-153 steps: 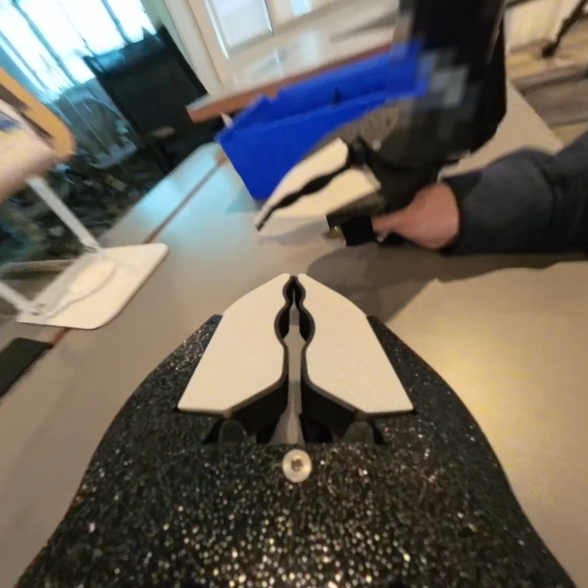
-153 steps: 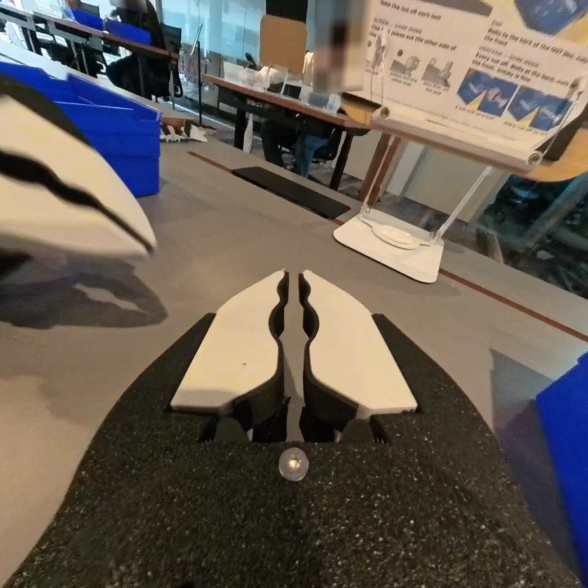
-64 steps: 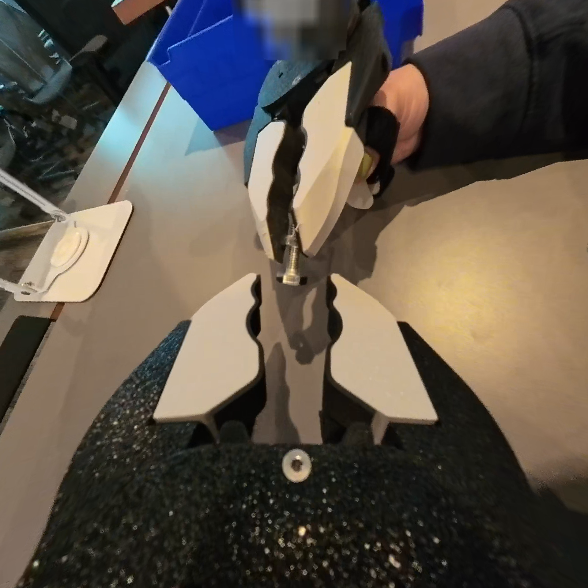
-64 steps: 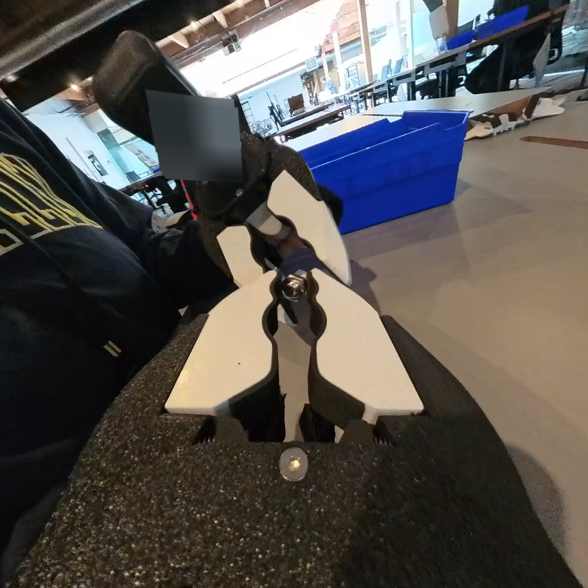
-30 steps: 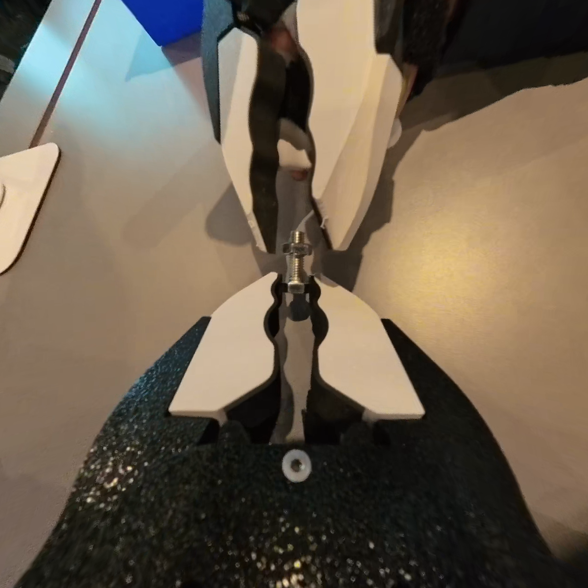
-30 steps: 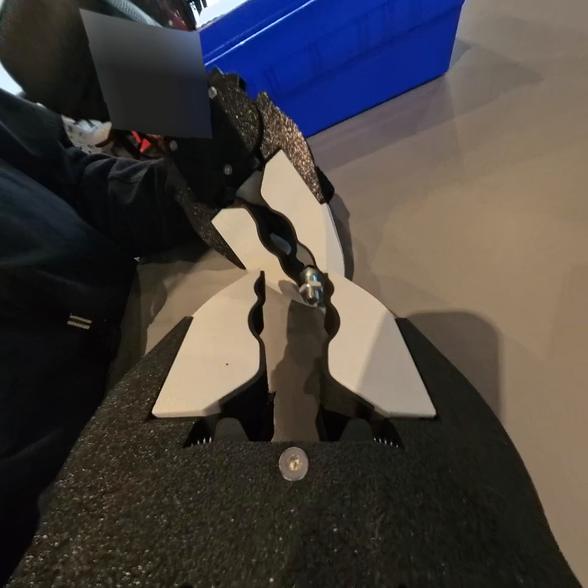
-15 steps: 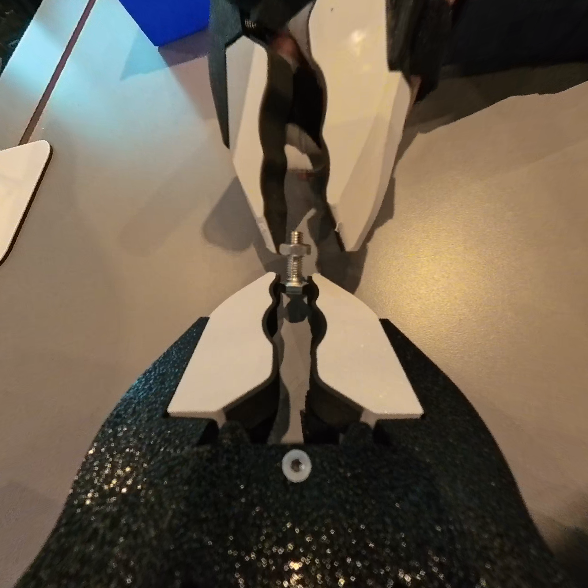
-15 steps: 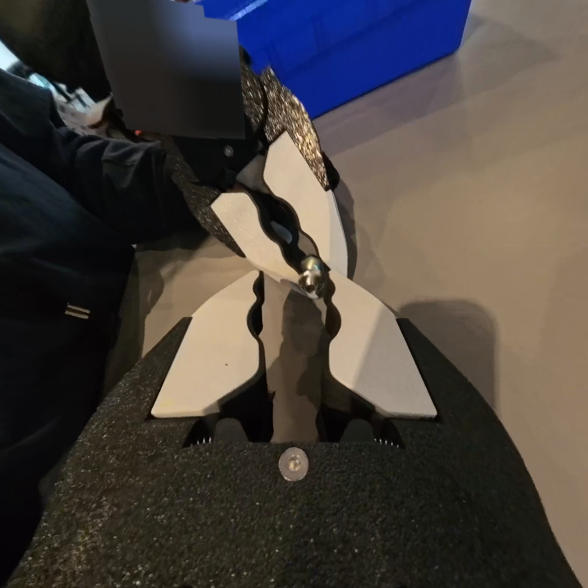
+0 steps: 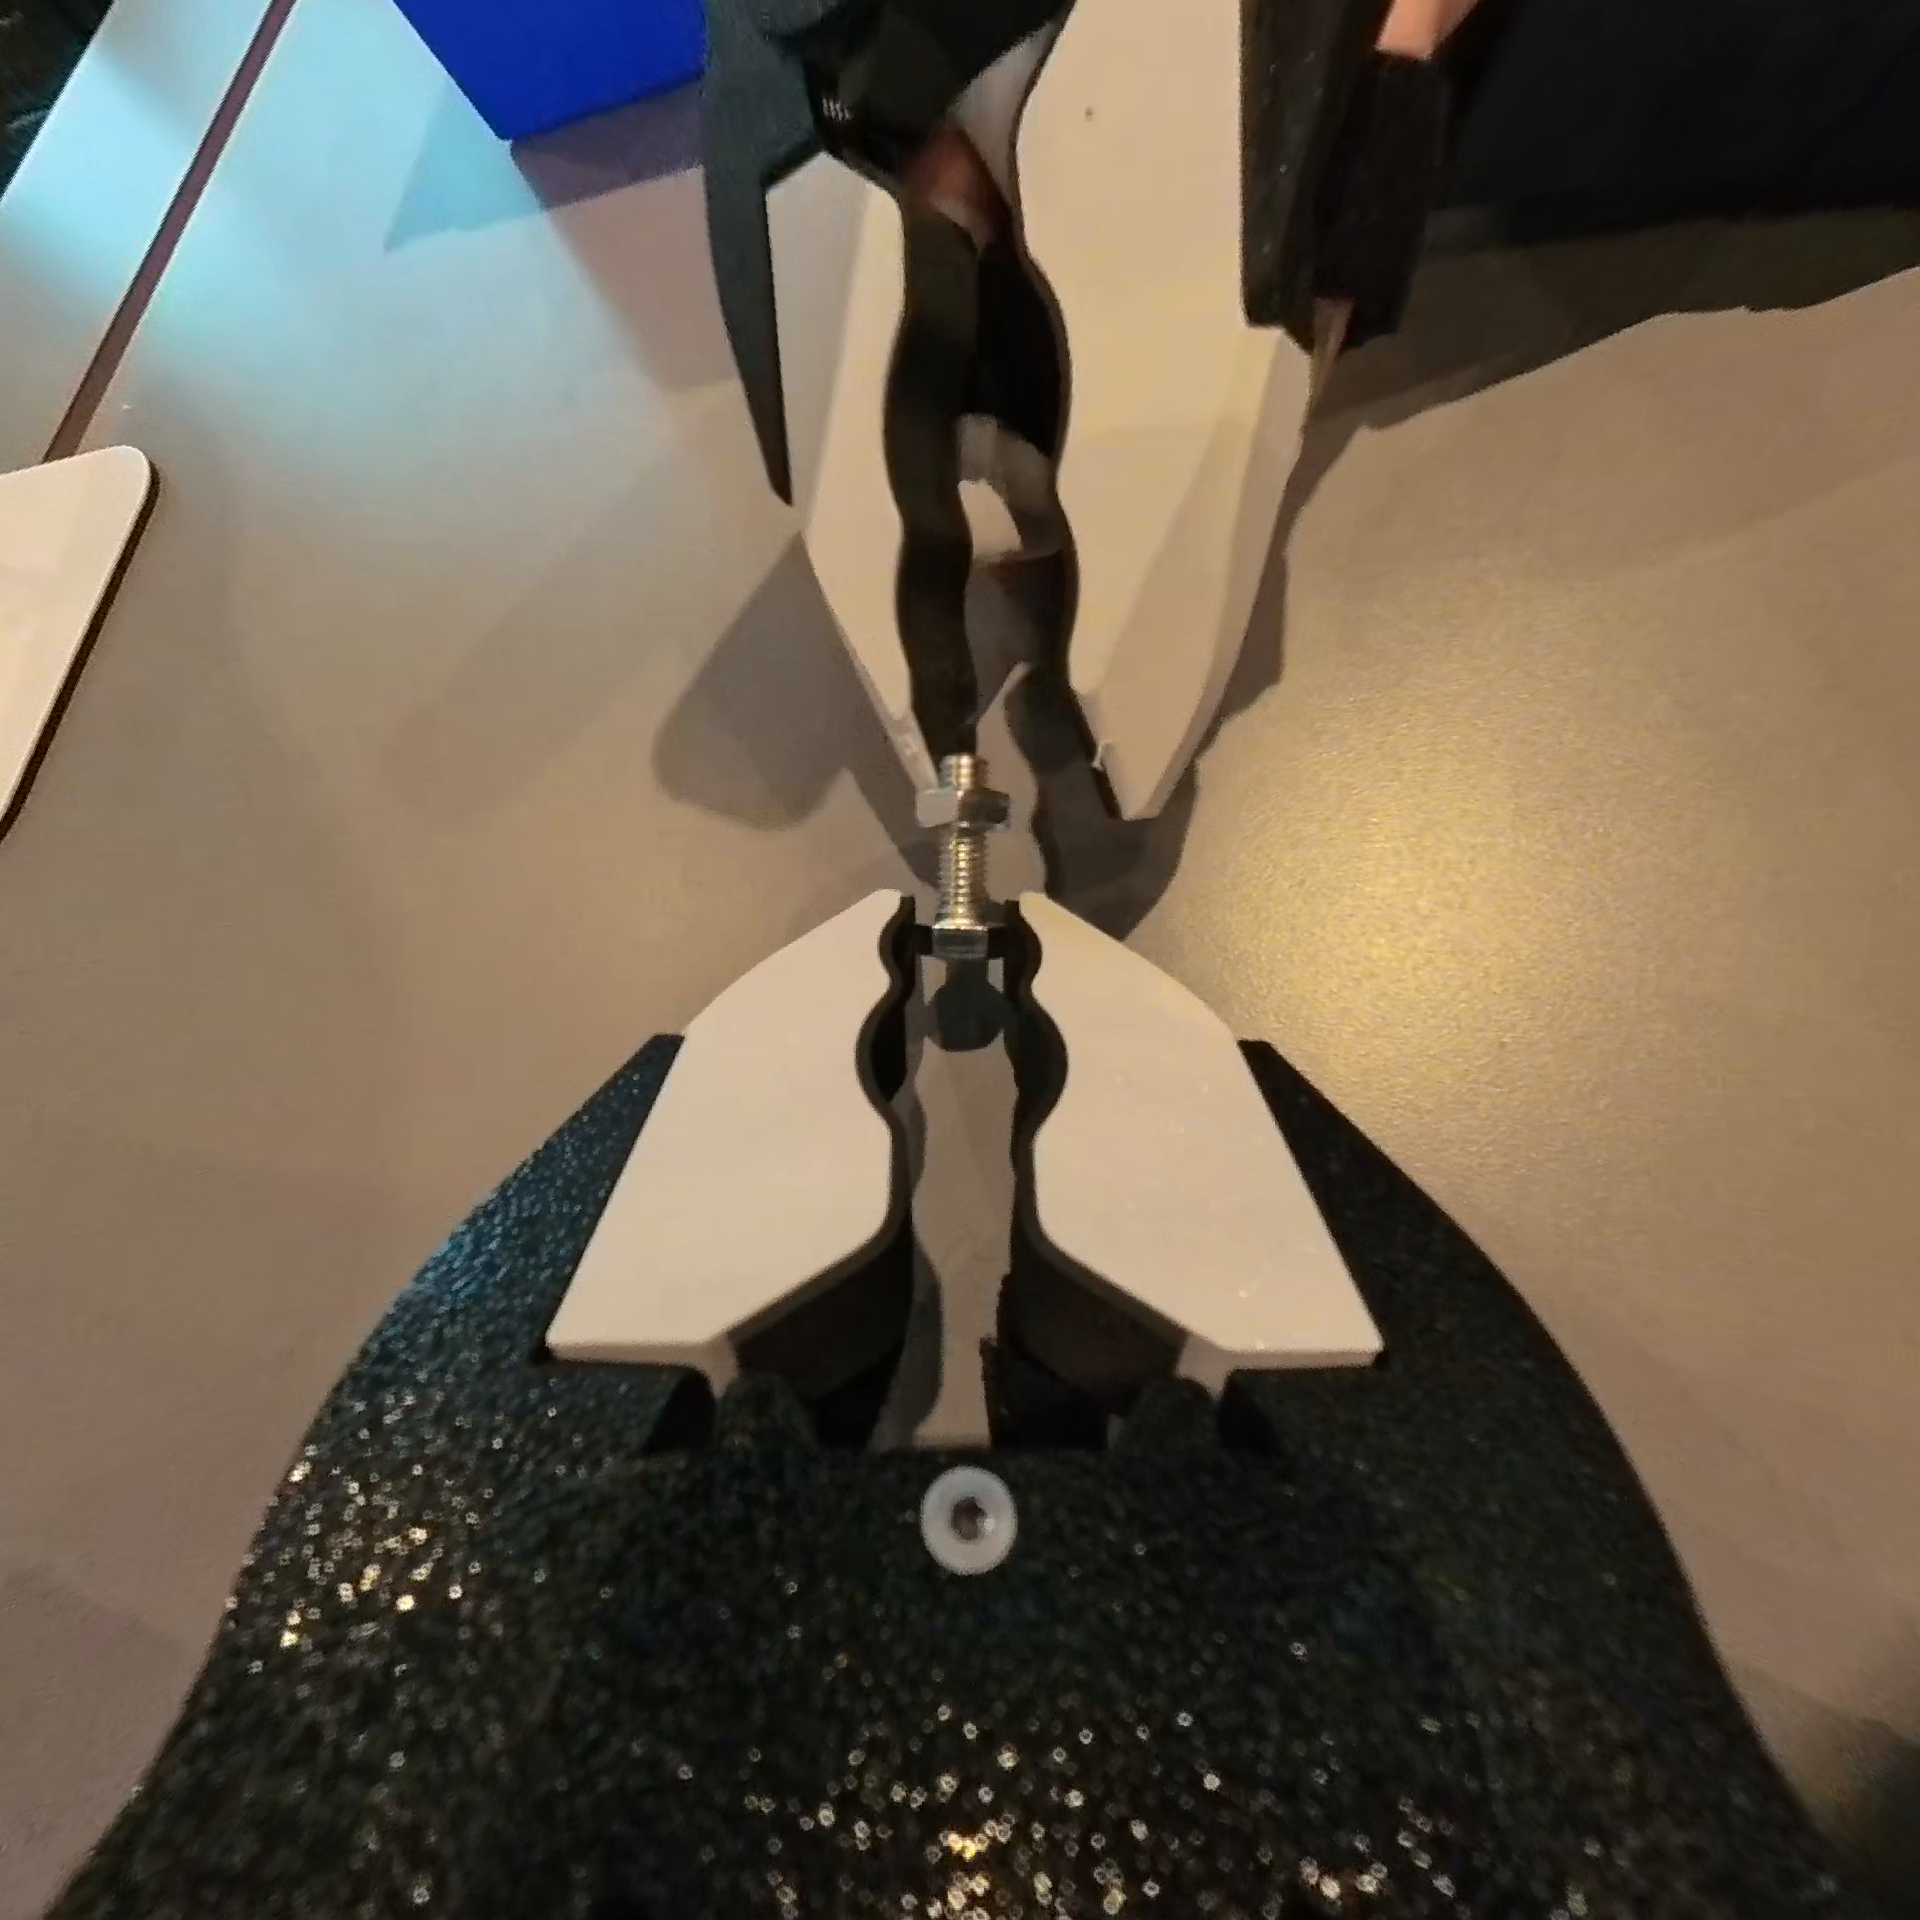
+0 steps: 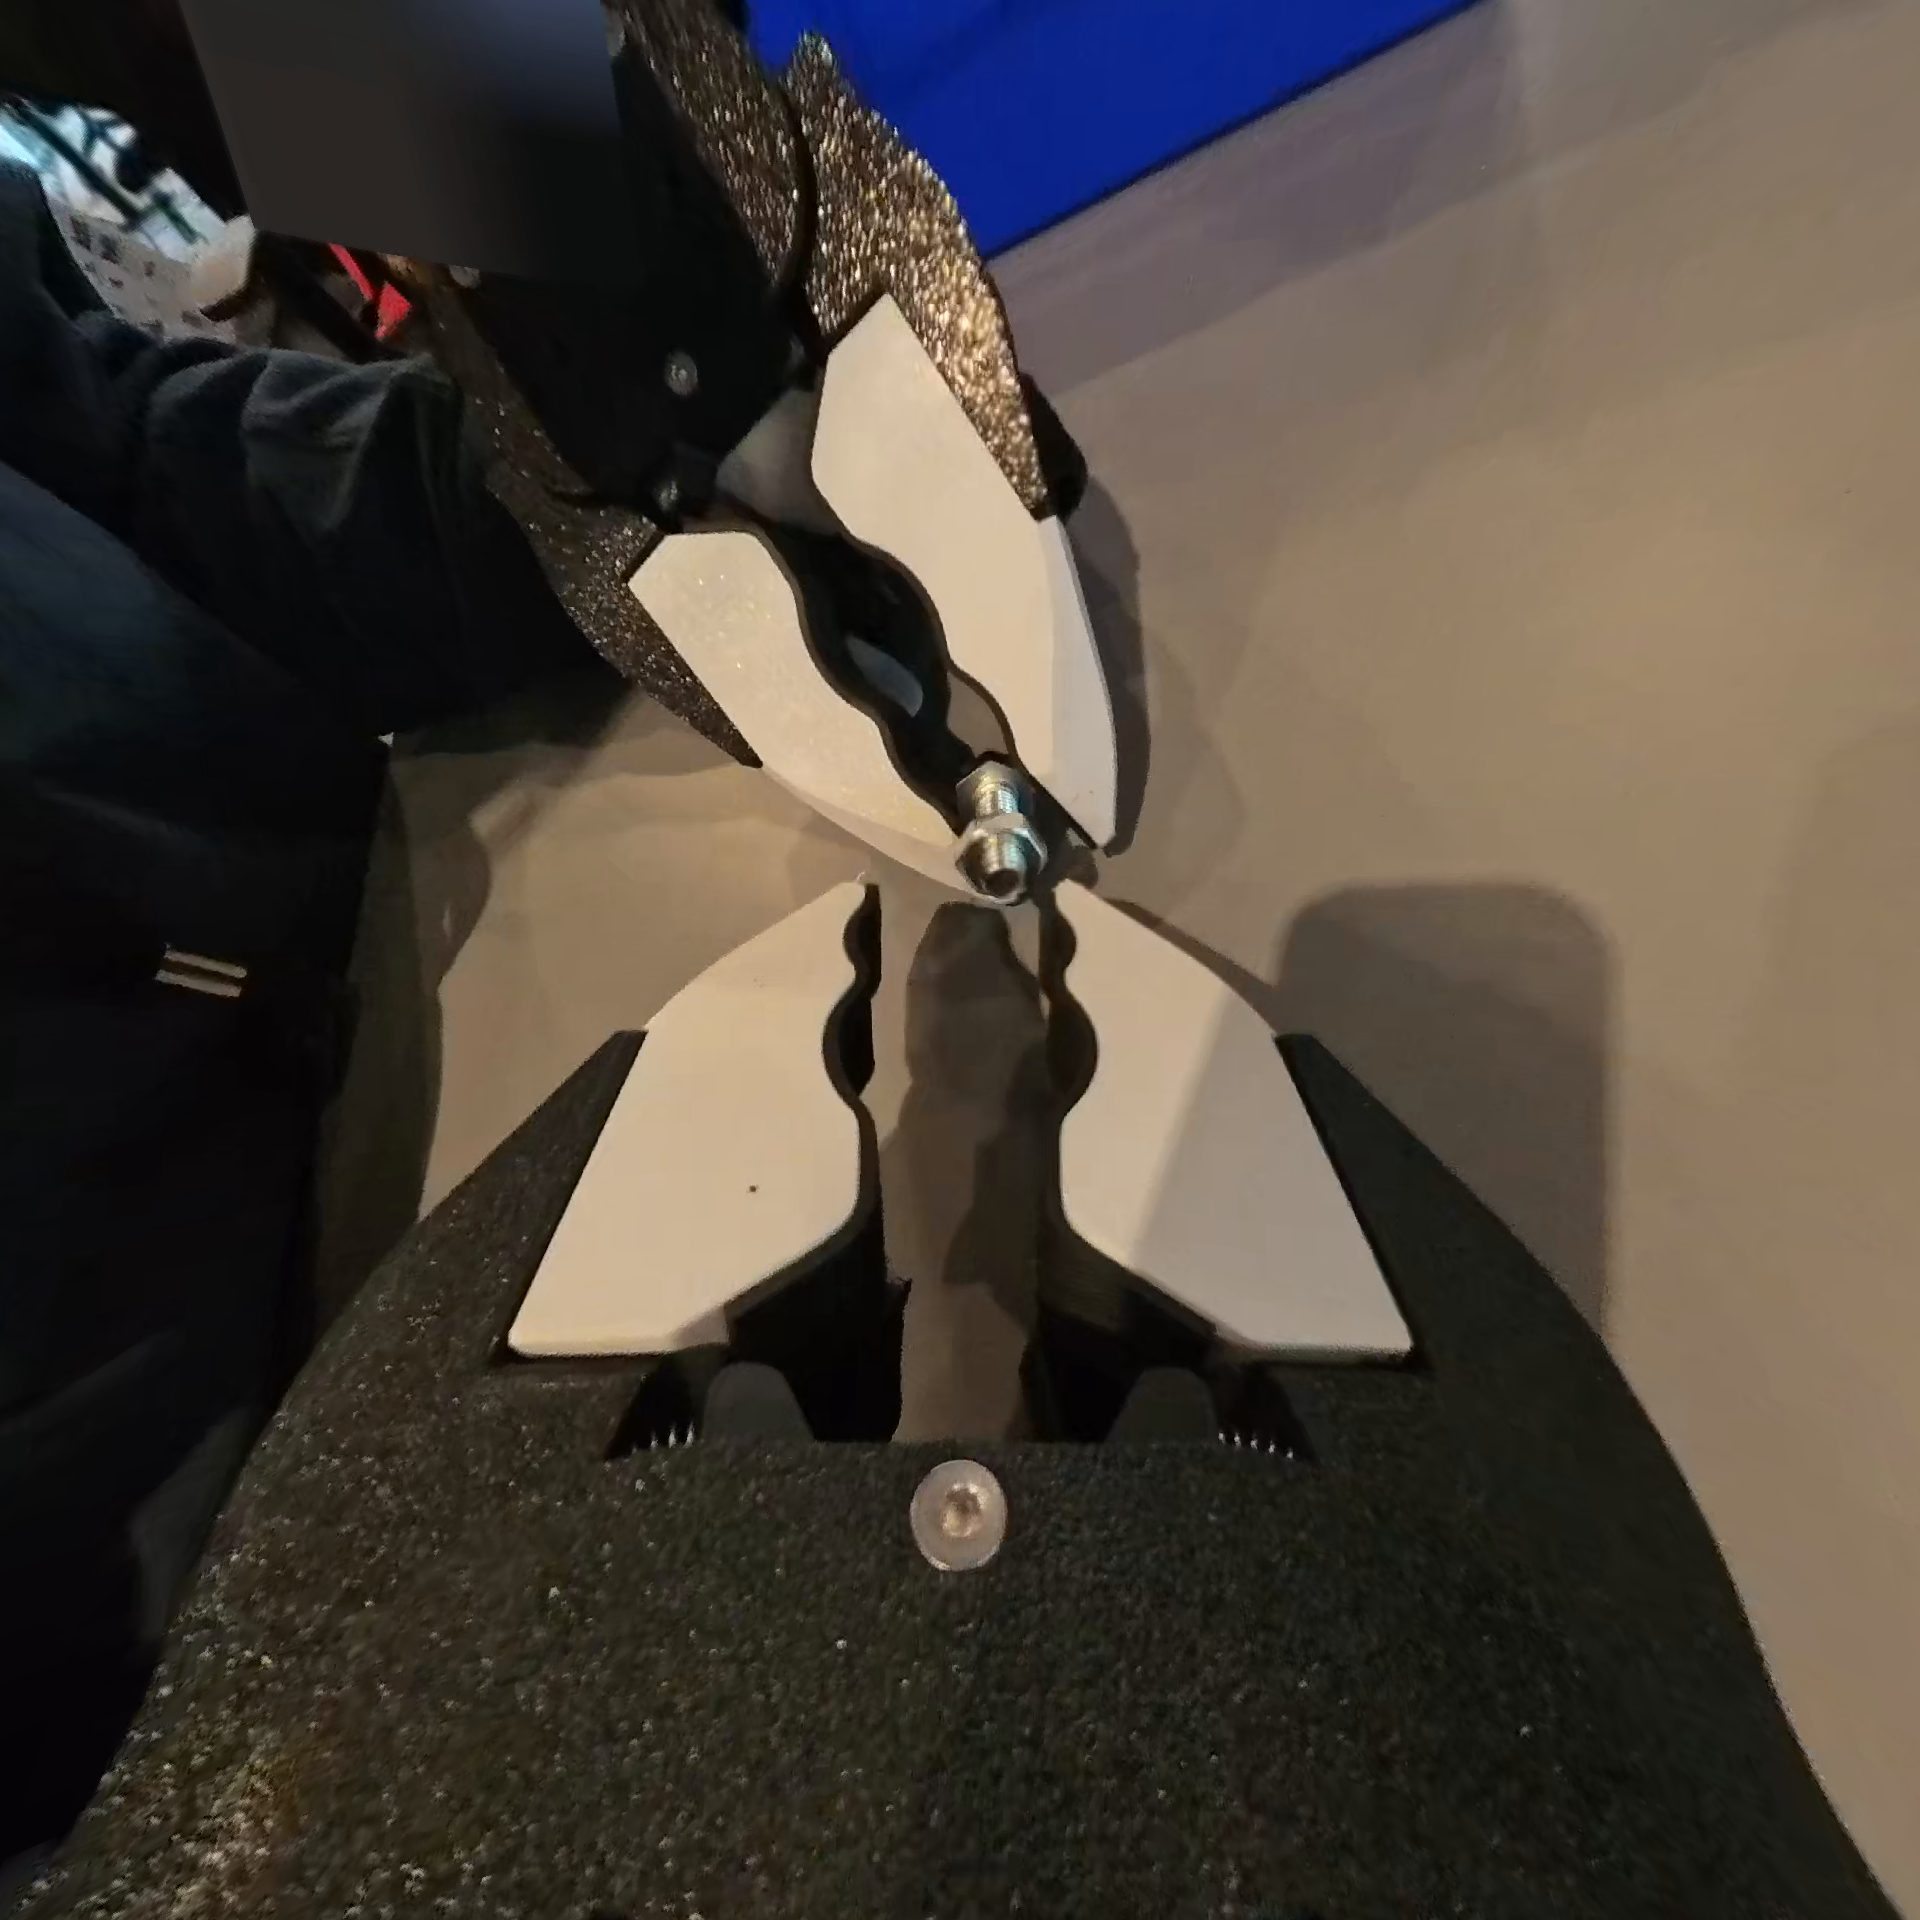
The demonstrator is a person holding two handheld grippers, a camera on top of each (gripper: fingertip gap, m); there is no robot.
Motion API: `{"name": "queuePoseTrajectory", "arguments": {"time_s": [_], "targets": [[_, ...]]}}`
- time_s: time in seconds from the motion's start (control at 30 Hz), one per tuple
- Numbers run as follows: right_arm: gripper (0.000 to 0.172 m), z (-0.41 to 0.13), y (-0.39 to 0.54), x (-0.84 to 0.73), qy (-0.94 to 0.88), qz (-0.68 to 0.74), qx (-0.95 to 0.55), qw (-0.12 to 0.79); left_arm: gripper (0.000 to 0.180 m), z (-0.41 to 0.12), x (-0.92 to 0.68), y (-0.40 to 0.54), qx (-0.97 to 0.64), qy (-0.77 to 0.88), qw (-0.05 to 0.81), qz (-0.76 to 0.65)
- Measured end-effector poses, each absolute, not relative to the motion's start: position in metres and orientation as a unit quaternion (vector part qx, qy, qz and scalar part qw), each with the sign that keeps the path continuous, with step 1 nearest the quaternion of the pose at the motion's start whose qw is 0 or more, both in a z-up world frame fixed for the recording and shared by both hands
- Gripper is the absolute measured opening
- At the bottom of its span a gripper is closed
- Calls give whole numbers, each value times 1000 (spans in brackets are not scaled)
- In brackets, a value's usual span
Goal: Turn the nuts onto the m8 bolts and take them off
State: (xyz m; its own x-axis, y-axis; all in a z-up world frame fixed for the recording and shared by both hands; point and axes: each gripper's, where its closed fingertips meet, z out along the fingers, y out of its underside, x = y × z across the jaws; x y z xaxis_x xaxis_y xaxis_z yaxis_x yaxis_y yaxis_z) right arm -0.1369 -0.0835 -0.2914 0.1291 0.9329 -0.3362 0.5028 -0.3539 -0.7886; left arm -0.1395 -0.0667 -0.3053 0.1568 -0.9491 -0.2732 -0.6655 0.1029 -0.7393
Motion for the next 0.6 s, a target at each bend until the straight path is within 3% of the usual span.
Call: {"name": "queuePoseTrajectory", "arguments": {"time_s": [0.37,0.6], "targets": [[31,-265,-83,-146,-517,440,-650,342,15,-305,-140,-67,-647,625,398,-181],[29,-289,-79,-136,-509,410,-705,275,15,-306,-139,-67,-647,625,397,-181]]}}
